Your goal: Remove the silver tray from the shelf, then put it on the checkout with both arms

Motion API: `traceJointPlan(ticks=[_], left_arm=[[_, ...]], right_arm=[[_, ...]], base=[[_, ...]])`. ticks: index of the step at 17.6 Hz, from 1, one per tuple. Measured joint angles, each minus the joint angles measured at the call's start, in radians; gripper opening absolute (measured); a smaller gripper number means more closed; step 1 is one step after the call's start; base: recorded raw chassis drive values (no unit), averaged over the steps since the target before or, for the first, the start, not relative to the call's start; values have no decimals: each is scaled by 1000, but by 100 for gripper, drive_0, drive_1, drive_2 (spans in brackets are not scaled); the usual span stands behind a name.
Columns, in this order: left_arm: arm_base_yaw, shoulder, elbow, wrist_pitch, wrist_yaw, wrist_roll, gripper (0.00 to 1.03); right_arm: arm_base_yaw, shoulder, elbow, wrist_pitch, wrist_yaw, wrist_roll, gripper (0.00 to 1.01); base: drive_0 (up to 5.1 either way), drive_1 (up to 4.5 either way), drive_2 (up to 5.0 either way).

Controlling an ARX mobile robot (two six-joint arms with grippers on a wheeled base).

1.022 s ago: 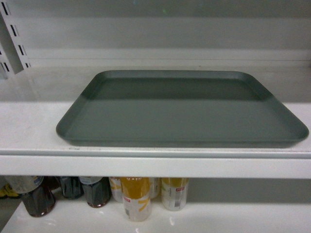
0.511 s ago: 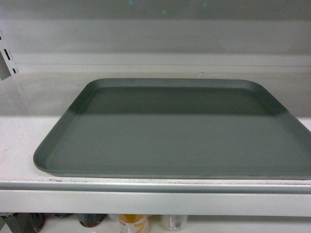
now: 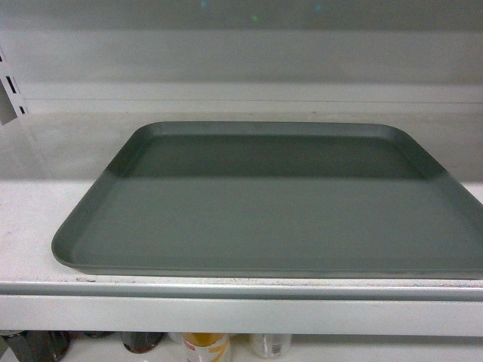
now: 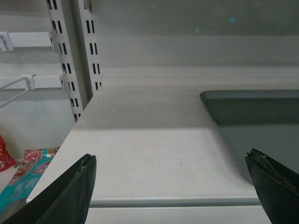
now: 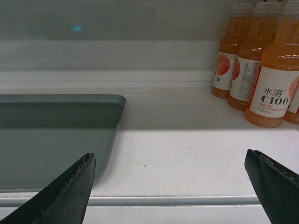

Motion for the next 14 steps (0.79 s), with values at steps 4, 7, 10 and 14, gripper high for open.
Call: traceJointPlan(ticks=[4,7,10,14], left_arm=[[-147,333,167,-97,-274,16,98],[-157,681,230,241,-214,21,98],[-171,987,302,454,-137,11,98],[-232,1365,462,565,-105,-16,98]], right_arm=[[-54,278,77,31,-132,23,98],[-18,656,190,336,-188,23,98],[36,948,286,471,-175,33,98],[100,1313,425,570,-100,38,98]], base=[[0,0,0],[0,0,0],[0,0,0],[0,0,0]])
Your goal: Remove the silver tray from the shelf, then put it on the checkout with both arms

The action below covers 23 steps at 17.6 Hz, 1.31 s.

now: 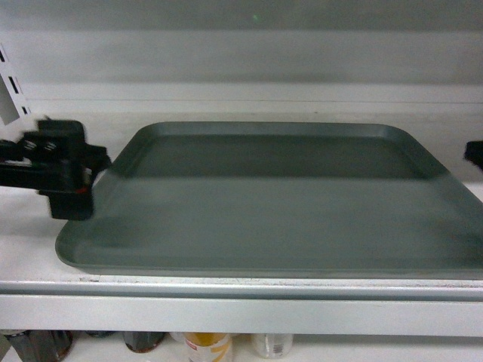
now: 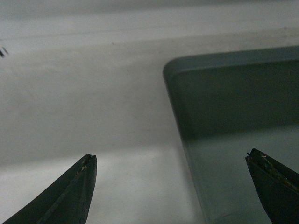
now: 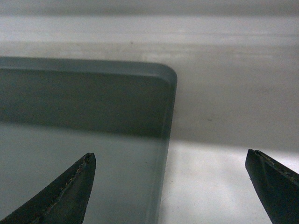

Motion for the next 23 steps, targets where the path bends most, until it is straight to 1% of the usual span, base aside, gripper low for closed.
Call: traceJointPlan(ticks=[2,4,5,6,7,8,9,12,14,16,17,18,20,21,22,23], left_arm=[[-16,118,62,-13,6,-17,98],[-15,195,120,-35,3,-30,98],[-14,216,147,-55,5,-47,98],[-12,232,168,-69,5,-53,98],[-13,251,187,-91,17,-69,98],[-13,265,203,-113,17,-82,98],[-13,270,212,-120,19,-84,98],[-15,282,222,-125,12,-95,98],[-24,287,222,-117,-3,-93,98],[-27,288,221,-114,-11,-93,98],[-29,288,219,-109,-11,-93,94],[-35,288,217,-103,-11,-93,87],[-47,288,210,-91,-13,-93,64],[-53,288,208,-85,-10,-92,53],[-55,288,207,-83,-10,-89,48],[-61,288,204,-81,-23,-85,37]], right_arm=[[6,106,39,14,24,1,98],[5,184,86,-15,45,1,98],[4,203,123,-57,45,5,98],[5,209,143,-76,51,5,98],[5,225,174,-113,58,11,98],[6,254,200,-140,76,17,98],[6,268,209,-156,80,20,98],[16,301,256,-220,103,56,98],[34,306,261,-220,127,73,98],[45,307,261,-217,134,79,98],[48,307,261,-216,135,83,94],[53,307,261,-216,136,83,87],[72,307,260,-208,140,83,63],[71,307,256,-202,144,82,54],[72,307,253,-198,146,82,47],[79,307,248,-186,155,80,36]], base=[[0,0,0],[0,0,0],[0,0,0],[0,0,0],[0,0,0],[0,0,0],[0,0,0],[0,0,0],[0,0,0],[0,0,0],[0,0,0],[0,0,0],[0,0,0],[0,0,0],[0,0,0],[0,0,0]])
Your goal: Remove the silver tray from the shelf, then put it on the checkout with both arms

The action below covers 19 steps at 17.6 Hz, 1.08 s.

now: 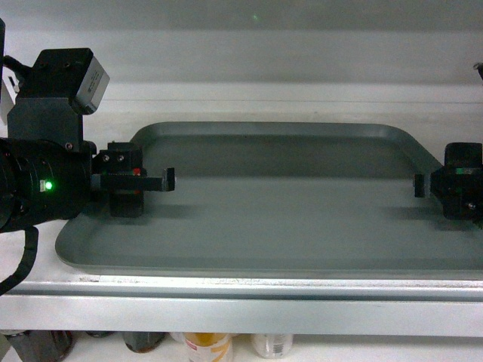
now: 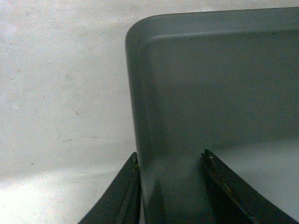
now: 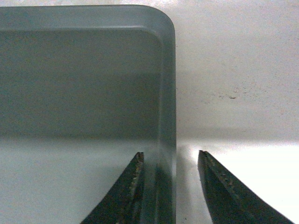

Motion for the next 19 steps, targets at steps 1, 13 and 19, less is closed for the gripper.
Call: traceJointPlan(ticks=[1,13,19], left_arm=[[0,-1,-2,1,-2,2,29],[-38,-126,-14,-46,-63,-36,4],[-42,-211,6,-95,-64,-14,4]], right_arm=[[-1,0,-5,6,2,-2,27],[0,-120,-38,10,21,35,3],[0,-218,-33,-43,21,35,3]], base=[[0,0,0],[0,0,0],[0,0,0]])
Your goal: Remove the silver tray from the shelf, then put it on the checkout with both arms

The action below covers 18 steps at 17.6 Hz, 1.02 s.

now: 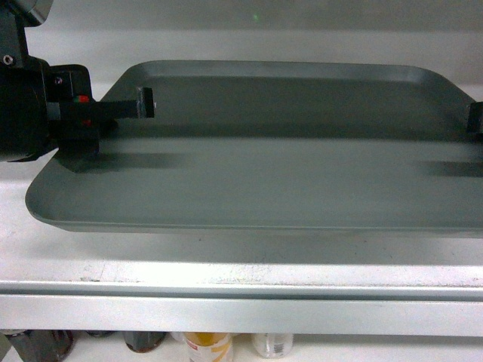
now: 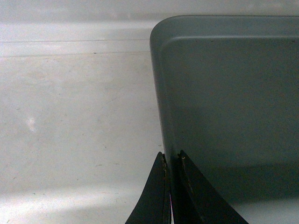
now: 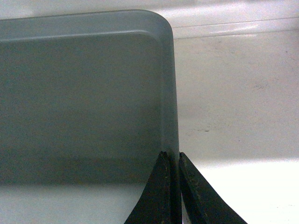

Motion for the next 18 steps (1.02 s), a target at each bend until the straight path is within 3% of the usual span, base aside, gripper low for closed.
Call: traceJointPlan(ticks=[10,18], left_arm=[[-2,-7,39,-175,2,-45,4],[-2,-18,39,-166,-6,-50,4]], right_arm=[[5,-16,76,-203,-5,-26,3],[6,-16,85,-214,-11,-13,3]], base=[[0,0,0],[0,0,0]])
